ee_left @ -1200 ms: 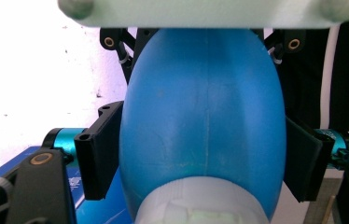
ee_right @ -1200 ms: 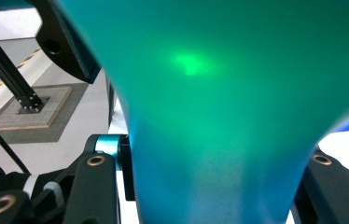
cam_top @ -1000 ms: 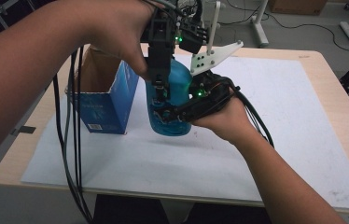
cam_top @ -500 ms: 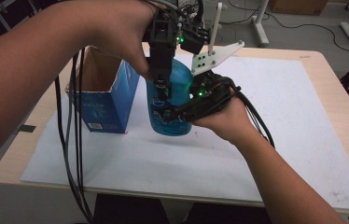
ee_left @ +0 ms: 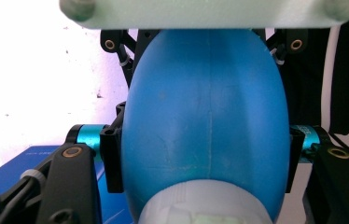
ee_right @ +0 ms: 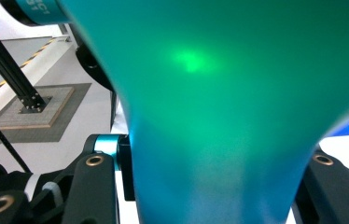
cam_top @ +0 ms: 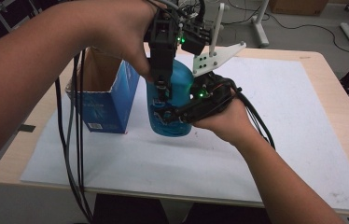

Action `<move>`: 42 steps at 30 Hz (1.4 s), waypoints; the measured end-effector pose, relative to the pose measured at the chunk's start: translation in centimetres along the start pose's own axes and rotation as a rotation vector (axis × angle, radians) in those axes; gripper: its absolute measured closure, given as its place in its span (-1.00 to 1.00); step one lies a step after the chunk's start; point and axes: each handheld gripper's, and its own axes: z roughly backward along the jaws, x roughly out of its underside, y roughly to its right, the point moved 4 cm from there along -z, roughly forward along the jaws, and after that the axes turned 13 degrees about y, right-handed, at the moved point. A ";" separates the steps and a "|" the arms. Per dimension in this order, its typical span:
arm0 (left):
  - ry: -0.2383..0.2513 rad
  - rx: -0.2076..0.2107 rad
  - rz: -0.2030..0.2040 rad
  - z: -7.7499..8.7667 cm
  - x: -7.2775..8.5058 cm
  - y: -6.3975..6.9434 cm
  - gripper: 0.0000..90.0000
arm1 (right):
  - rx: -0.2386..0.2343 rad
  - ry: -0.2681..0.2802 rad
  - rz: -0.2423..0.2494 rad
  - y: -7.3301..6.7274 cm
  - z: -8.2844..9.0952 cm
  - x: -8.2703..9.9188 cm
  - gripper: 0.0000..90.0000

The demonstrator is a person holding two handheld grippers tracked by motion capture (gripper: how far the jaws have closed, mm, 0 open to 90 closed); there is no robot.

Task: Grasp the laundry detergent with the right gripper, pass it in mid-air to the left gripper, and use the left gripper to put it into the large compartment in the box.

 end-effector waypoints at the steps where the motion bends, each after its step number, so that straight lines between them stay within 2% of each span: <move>1: 0.000 0.000 -0.003 0.0 0.0 0.0 -0.14 | 0.002 0.000 0.002 0.0 0.0 0.0 0.01; 4: 0.008 0.005 -0.001 0.3 0.0 0.1 -0.14 | -0.002 0.007 -0.002 -0.1 0.1 -0.1 -0.04; 6: 0.006 0.002 0.002 0.4 0.1 0.1 -0.14 | -0.010 0.016 -0.017 -0.2 0.2 -0.1 -0.24; 10: 0.003 -0.006 0.014 0.5 0.3 0.1 -0.14 | -0.007 0.008 -0.027 -0.5 0.5 0.1 -0.51; 15: -0.006 0.000 0.025 0.6 0.5 0.2 -0.14 | 0.009 0.012 -0.023 -0.4 1.3 0.1 -0.53; 18: -0.010 0.003 0.028 0.7 0.5 0.2 -0.14 | 0.016 0.016 -0.017 -0.4 1.7 -0.1 -0.70; 26: -0.001 -0.004 0.046 1.3 0.6 0.1 -0.14 | 0.030 0.030 0.008 -0.5 2.6 -0.5 -0.72; 27: 0.003 -0.006 0.057 1.6 0.7 0.0 -0.14 | 0.034 0.029 0.012 -0.4 2.8 -0.6 -0.77; 28: 0.003 -0.007 0.059 1.7 0.7 0.0 -0.14 | 0.075 0.031 0.011 -0.3 3.1 -0.8 -0.96; 34: 0.014 -0.025 0.124 3.3 1.0 -0.5 -0.14 | 0.107 -0.002 0.038 -0.1 4.8 -1.5 -0.96; 36: 0.021 -0.027 0.152 3.9 1.2 -0.7 -0.14 | 0.122 -0.040 0.052 0.0 5.5 -1.8 -0.99; 37: 0.031 -0.032 0.183 4.3 1.4 -0.9 -0.15 | 0.126 -0.054 0.059 0.1 5.8 -2.0 -0.99; 39: 0.041 -0.036 0.213 4.9 1.6 -1.1 -0.15 | 0.141 -0.093 0.075 0.2 6.7 -2.4 -0.99; 42: 0.058 -0.043 0.304 5.9 2.1 -1.6 -0.15 | 0.160 -0.161 0.102 0.5 8.0 -3.0 -0.99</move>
